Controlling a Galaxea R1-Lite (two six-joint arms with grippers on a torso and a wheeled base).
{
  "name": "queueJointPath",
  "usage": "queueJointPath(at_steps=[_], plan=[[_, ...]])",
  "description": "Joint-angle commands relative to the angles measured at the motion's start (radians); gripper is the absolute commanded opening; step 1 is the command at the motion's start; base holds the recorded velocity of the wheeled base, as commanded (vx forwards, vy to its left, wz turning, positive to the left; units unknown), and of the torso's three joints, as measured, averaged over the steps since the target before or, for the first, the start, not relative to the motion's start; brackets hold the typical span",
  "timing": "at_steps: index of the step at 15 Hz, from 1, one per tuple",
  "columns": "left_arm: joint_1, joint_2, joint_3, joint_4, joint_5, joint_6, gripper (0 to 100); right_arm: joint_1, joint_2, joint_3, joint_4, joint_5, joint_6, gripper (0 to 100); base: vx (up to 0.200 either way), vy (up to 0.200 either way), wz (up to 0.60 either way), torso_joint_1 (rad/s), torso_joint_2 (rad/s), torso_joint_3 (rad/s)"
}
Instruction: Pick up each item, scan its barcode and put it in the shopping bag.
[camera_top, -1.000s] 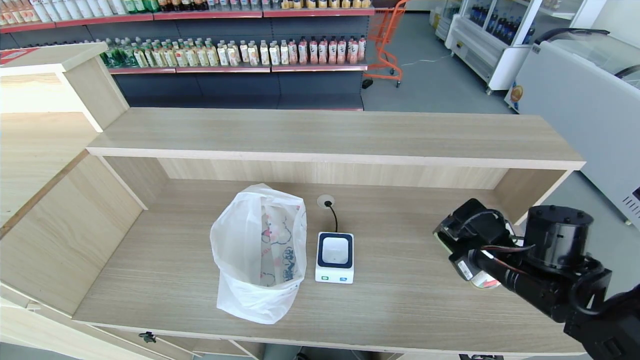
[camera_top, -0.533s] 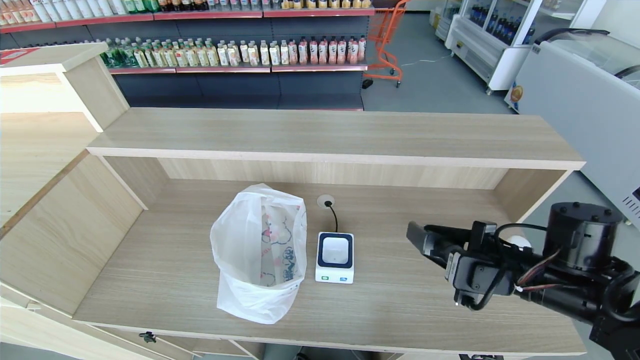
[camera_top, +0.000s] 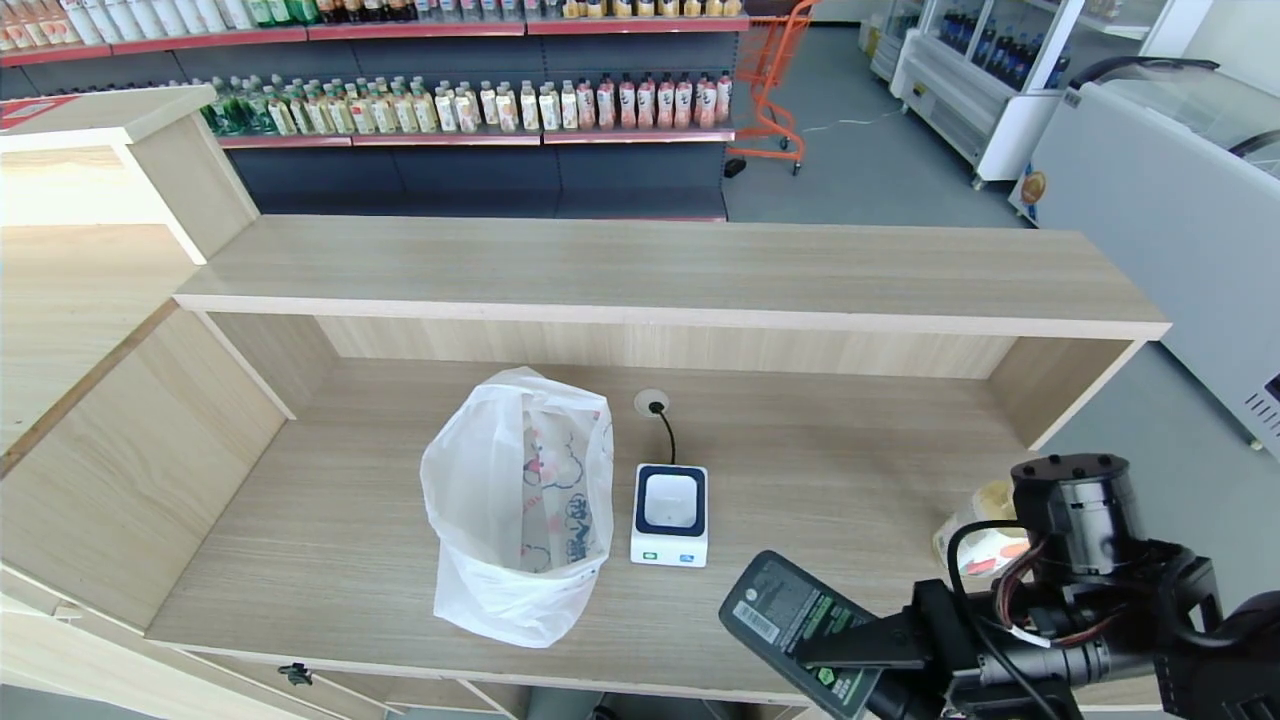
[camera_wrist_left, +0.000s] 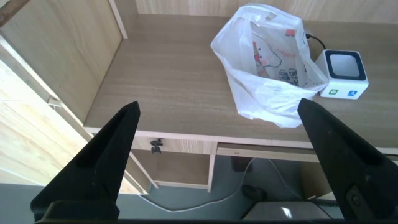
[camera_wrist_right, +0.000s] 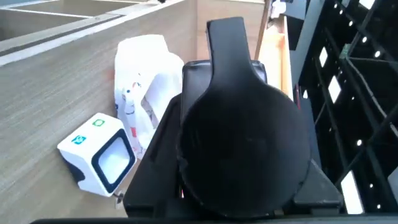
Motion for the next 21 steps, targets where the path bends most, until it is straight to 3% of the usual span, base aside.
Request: queueJointPath(at_steps=[1, 11, 21], plan=[[0.0, 0.0, 0.0, 0.0, 0.001, 0.0, 100, 0.048, 0.022, -0.004, 0.008, 0.009, -0.053, 0, 0.0, 0.0, 0.0, 0.0, 0.0, 0.0], [0.0, 0.0, 0.0, 0.0, 0.001, 0.0, 100, 0.052, 0.09, 0.003, -0.001, 0.06, -0.101, 0, 0.0, 0.0, 0.0, 0.0, 0.0, 0.0], [0.0, 0.0, 0.0, 0.0, 0.001, 0.0, 100, 0.146, 0.187, -0.199, -0.001, 0.061, -0.096, 0, 0.0, 0.0, 0.0, 0.0, 0.0, 0.0]])
